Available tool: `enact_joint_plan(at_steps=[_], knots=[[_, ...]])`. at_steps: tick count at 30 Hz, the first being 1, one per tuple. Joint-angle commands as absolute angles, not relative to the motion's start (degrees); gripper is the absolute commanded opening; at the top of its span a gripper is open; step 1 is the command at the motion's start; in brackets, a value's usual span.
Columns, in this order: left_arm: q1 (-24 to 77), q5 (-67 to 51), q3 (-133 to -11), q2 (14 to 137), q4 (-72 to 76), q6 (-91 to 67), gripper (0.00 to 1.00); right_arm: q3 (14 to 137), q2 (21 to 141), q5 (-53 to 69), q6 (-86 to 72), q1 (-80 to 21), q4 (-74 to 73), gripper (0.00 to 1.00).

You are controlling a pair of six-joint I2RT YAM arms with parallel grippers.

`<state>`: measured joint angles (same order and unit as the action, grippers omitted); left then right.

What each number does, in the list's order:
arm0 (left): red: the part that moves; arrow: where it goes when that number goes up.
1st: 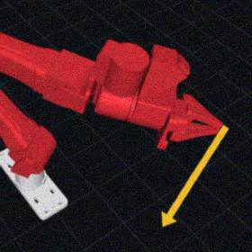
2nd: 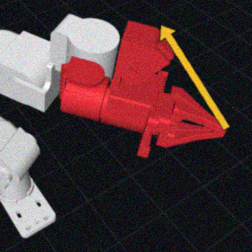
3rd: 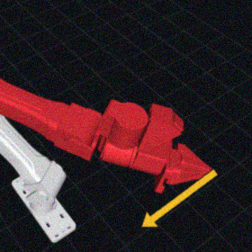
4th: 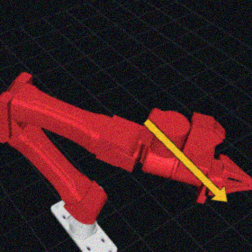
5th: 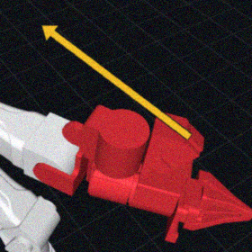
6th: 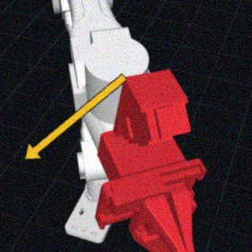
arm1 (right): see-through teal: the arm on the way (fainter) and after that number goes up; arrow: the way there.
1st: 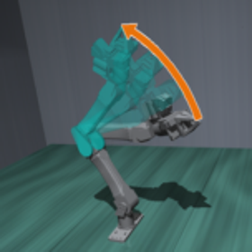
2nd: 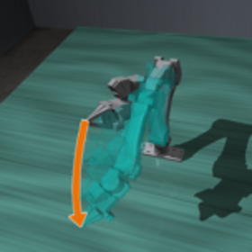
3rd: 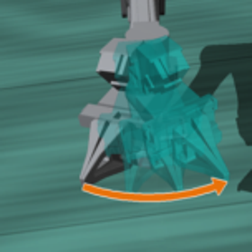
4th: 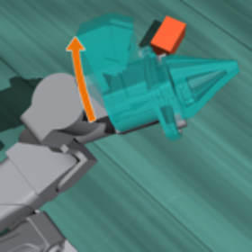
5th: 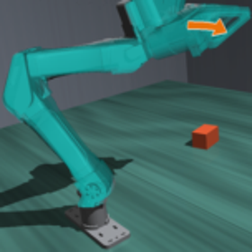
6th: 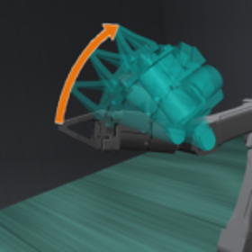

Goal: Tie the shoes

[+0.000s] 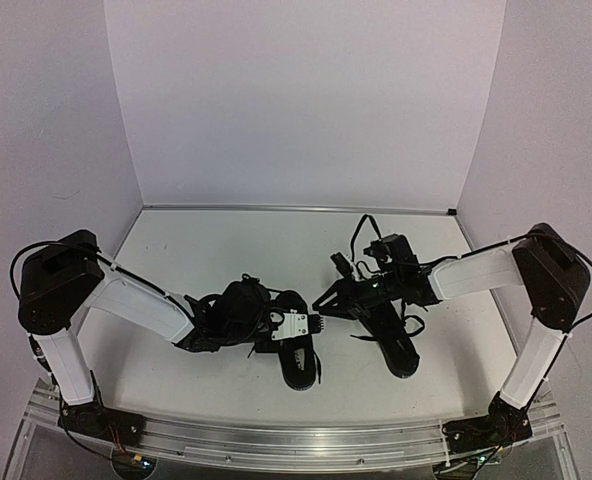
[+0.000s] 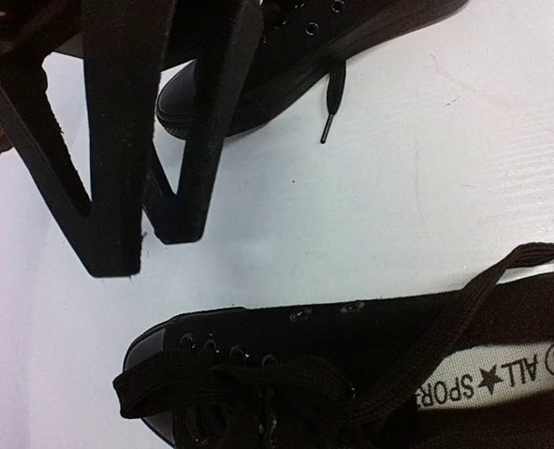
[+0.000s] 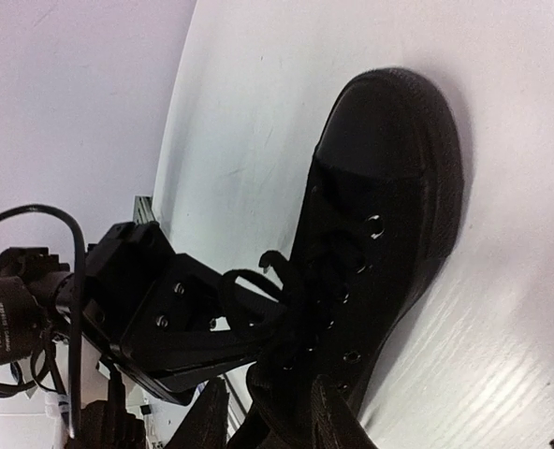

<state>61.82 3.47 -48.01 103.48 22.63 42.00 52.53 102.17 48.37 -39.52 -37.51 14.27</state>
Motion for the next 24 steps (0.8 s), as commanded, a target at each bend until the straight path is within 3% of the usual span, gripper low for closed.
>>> enact_joint_plan(at_steps=[1,8,24], knots=[[62.05,4.22,-48.31,102.67,24.77,42.19,0.00,52.27,102.33,46.60,-40.89,-37.76,15.64,0.26],[62.05,4.38,-48.26,102.20,23.96,42.88,0.00,54.52,106.59,46.31,-40.96,-40.43,15.43,0.12],[62.05,4.58,-47.73,101.82,22.76,44.06,0.00,55.63,108.97,49.50,-44.09,-42.47,19.55,0.13]])
